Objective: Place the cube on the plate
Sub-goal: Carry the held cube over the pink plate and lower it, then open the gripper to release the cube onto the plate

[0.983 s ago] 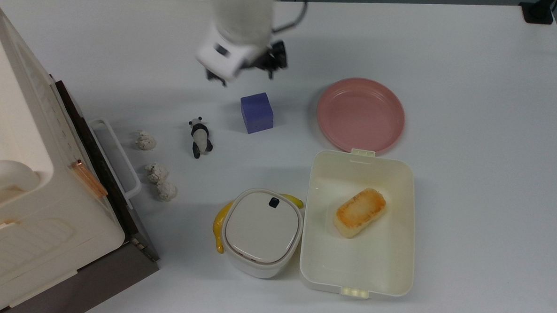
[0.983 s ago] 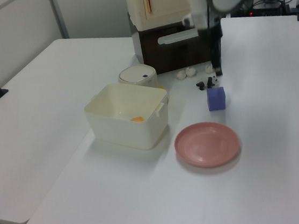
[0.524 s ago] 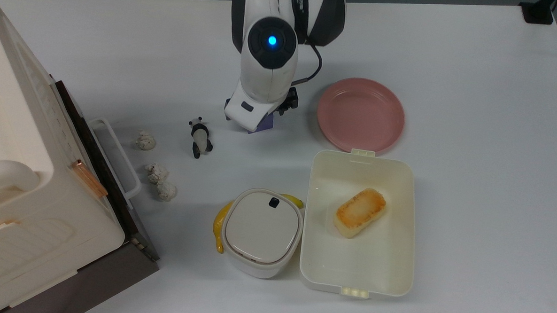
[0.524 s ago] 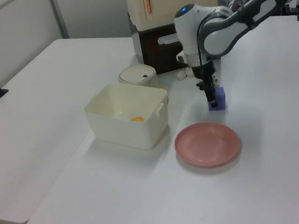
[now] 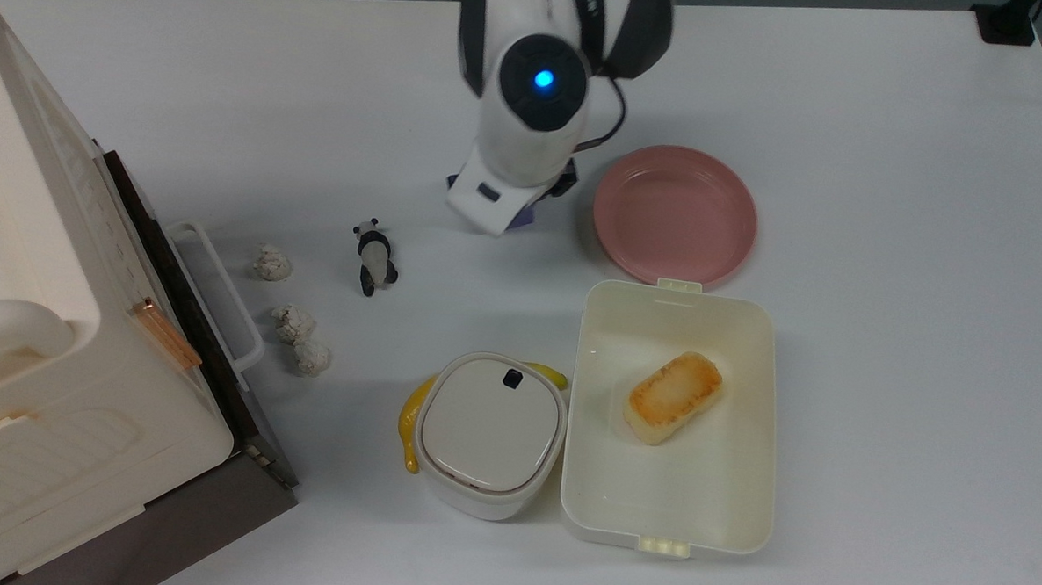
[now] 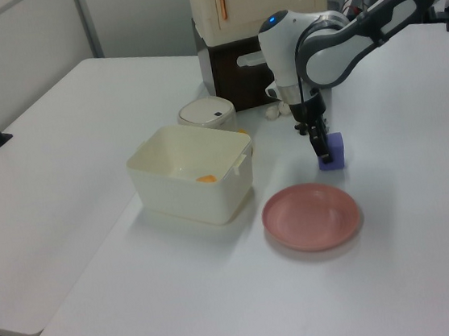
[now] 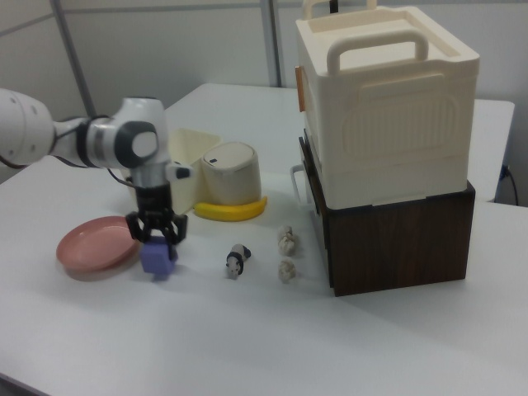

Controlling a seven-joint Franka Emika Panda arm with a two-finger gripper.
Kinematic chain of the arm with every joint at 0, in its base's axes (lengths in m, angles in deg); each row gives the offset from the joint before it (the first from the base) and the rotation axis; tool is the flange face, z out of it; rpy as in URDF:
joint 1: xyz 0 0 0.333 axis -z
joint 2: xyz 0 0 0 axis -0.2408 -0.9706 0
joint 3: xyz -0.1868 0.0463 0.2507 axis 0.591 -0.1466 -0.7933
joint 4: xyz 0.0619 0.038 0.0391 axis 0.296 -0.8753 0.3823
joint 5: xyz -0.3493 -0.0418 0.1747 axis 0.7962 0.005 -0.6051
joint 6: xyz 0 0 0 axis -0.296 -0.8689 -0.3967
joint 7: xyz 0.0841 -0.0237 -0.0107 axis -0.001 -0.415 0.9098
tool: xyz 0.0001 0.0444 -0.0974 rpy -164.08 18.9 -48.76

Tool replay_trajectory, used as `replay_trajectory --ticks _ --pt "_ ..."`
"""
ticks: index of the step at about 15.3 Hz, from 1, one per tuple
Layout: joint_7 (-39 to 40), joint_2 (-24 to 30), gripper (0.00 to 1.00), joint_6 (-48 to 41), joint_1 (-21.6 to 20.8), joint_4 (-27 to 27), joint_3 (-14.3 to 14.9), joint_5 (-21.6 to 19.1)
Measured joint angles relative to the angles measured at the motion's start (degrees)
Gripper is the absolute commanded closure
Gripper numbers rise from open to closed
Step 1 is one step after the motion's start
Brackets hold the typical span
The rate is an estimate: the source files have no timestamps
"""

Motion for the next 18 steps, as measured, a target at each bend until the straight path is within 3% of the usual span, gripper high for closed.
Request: replay_trajectory --ticks 1,2,3,5,6,12,18 --pt "-3.1 0.6 0.57 -0.1 -1.4 0.4 0.0 -0.1" --pt "-6.5 1.2 0.51 -0.1 -3.0 0.9 -0.1 -0.1" --pt "-9.5 1.6 0.35 -0.1 -4.4 1.6 -0.6 -0.1" --pt "-14.4 2.0 0.21 -0.2 -5.9 2.5 -2.4 -0.1" --pt "-17.3 2.0 0.00 -0.2 -6.3 3.0 -3.4 -0.1" --pt "-33.6 1.0 0.00 1.7 -9.9 3.6 -8.3 -0.1" --pt "-34.1 2.3 0.00 -1.3 -8.7 7.7 -6.9 2.3"
